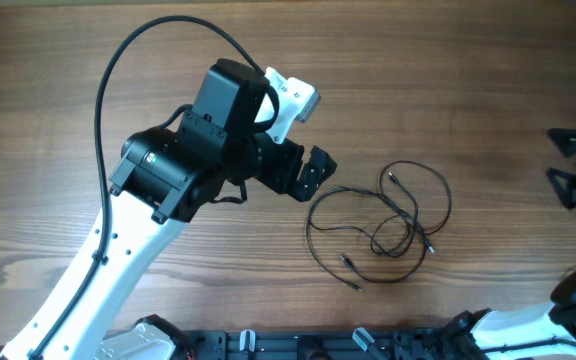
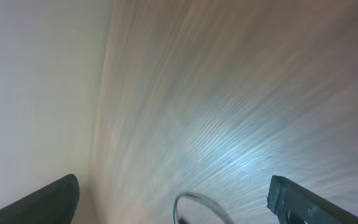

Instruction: Untangle cables

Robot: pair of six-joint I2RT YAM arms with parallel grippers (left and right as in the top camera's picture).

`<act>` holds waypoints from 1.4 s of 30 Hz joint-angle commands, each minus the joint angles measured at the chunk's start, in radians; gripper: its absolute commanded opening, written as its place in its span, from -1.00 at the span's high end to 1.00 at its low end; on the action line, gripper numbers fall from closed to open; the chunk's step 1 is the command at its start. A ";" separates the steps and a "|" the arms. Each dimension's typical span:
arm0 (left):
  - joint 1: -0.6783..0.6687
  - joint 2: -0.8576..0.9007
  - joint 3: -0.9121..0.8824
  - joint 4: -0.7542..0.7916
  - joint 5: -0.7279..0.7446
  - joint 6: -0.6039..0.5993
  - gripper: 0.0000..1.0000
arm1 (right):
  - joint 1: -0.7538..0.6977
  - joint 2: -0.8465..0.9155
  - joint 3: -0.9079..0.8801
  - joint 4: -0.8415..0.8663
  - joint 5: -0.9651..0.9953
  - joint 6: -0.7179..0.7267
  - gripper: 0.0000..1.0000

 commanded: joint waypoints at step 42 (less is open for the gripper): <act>-0.001 0.006 0.012 0.002 -0.002 -0.010 -1.00 | 0.955 0.003 0.019 -0.192 0.347 -0.554 -0.82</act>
